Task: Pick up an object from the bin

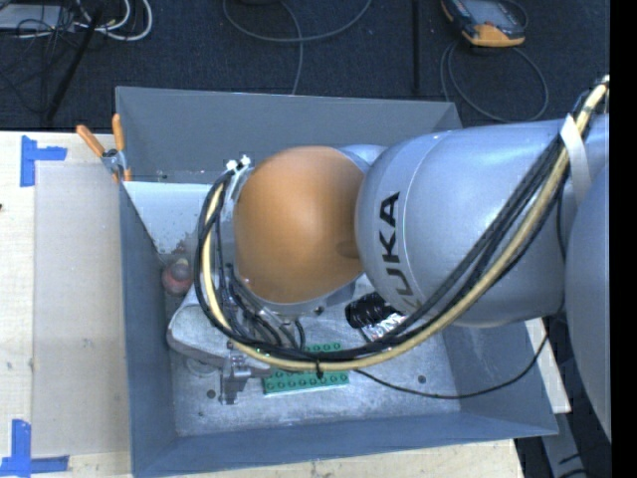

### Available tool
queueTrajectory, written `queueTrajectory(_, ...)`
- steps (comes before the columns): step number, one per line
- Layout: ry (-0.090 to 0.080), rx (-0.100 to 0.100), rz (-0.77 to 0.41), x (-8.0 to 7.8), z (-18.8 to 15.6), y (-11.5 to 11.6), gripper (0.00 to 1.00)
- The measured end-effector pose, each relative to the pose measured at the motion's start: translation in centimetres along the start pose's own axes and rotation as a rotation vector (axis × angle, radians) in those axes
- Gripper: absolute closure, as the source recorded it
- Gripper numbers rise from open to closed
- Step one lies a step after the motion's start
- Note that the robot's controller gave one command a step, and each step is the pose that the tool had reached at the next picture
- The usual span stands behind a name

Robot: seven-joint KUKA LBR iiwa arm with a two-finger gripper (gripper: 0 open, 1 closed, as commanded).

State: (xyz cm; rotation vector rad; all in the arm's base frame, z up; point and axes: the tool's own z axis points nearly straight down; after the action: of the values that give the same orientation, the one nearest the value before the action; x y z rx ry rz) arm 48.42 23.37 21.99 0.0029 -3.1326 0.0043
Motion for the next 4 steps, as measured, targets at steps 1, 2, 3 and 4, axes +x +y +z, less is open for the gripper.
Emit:
queueTrajectory(1,-0.002,0.0,-0.23,-4.0,11.9,-3.5,0.0)
queueTrajectory(2,-0.006,-0.001,-0.227,-4.1,11.6,-3.4,1.0)
queueTrajectory(3,-0.005,-0.002,-0.218,-4.3,12.4,-3.3,1.0)
queueTrajectory(4,-0.015,-0.003,-0.263,-3.9,5.6,-3.0,1.0)
